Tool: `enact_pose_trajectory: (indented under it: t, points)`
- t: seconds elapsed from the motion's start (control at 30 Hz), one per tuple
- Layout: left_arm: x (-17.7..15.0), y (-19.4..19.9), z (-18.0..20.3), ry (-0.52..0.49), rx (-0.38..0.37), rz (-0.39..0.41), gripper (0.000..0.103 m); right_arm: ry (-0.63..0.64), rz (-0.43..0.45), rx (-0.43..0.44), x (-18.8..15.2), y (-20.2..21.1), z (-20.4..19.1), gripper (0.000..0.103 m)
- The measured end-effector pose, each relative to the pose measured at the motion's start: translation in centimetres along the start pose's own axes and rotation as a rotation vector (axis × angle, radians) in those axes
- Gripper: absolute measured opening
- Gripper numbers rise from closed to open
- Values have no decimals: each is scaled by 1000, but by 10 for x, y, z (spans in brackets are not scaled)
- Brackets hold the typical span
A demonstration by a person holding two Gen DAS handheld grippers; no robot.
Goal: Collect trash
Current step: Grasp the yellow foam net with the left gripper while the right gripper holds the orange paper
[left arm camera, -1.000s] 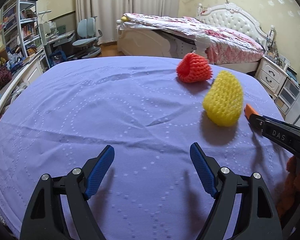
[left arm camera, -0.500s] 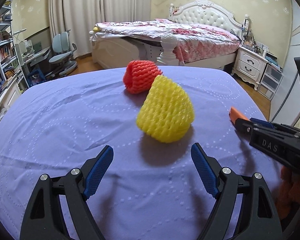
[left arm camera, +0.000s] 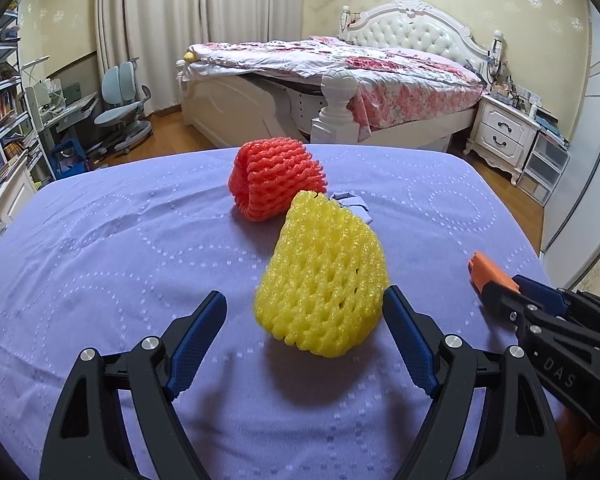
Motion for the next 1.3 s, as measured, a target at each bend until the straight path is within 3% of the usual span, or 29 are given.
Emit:
enact_pose_trajectory:
  t: [0.1, 0.23, 0.43, 1.3]
  points:
    - [1, -1, 1, 4, -18, 2, 79, 6, -1, 0, 1, -1, -1, 35]
    - [-2, -4, 4, 4, -49, -19, 57, 9, 0, -1, 0, -1, -1, 35]
    - [-2, 0, 2, 26, -78, -17, 48, 4, 2, 2, 1, -1, -1, 34]
    - [-34, 61, 3, 59, -54, -4, 46, 16, 35, 34, -40, 64, -15, 33]
Point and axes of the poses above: each gripper's, at about its wrist camera, not at the fingertips, and y roughly against the way its jaws point, z to its right, x to its top, the point moved 8 cm from there along -y, roughly the way its jaws point, and after that the axes turned 13 degrees about z, right-handed, at the moved point
